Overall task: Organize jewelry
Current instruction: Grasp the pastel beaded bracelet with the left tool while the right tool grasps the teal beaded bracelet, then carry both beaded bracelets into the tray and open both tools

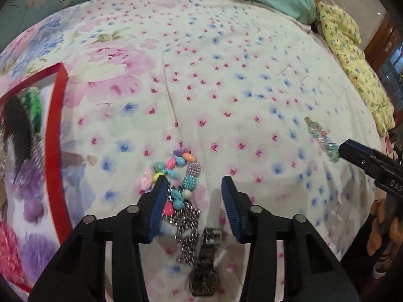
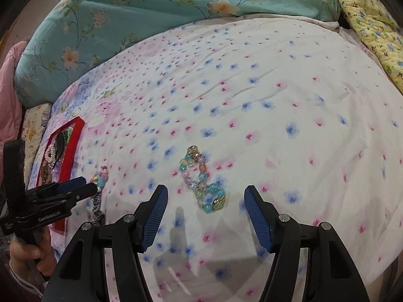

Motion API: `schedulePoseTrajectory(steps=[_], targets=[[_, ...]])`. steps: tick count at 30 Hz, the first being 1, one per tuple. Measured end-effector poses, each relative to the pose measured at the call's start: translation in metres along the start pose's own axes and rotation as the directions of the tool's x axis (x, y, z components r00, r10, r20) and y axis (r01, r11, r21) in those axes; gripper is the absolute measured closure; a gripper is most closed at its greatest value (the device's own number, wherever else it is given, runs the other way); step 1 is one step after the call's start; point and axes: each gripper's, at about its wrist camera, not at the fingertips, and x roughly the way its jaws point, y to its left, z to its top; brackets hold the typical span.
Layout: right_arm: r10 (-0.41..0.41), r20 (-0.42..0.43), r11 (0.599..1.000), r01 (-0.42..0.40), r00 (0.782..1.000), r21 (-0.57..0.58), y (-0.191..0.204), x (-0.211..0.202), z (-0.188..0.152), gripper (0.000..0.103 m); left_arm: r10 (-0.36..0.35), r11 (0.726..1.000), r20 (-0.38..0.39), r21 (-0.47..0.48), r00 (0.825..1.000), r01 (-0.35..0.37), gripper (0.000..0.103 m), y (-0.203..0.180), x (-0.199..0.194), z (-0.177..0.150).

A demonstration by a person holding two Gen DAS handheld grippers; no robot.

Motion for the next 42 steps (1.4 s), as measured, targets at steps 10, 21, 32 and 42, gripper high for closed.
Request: schedulePoseTrajectory(steps=[10, 21, 32, 42], targets=[[-0.073, -0.036, 0.991, 0.069, 0.997, -0.111, 0.015, 0.027, -0.001, 0.039, -0.031, 0.999, -0.028, 0.007, 0.999, 0.031, 0.092, 0.01, 0.015, 0.0], [0.02, -0.039, 0.998, -0.022, 0.999, -0.055, 0.01, 0.021, -0.003, 0.095, -0.108, 0.989, 0.064, -0.094, 0.992, 0.114, 0.092, 0.03, -0.031, -0.019], [0.216, -0.025, 0.976, -0.216, 0.976, -0.004, 0.039, 0.001, -0.008, 0.095, -0.14, 0.963, 0.202, -0.198, 0.969, 0.181, 0.092, 0.053, -0.089, -0.036], [0.325, -0.012, 0.945, -0.325, 0.946, -0.025, 0.078, -0.014, -0.011, 0.095, -0.11, 0.945, 0.286, -0.265, 0.952, 0.189, 0.092, 0.084, -0.126, -0.058]])
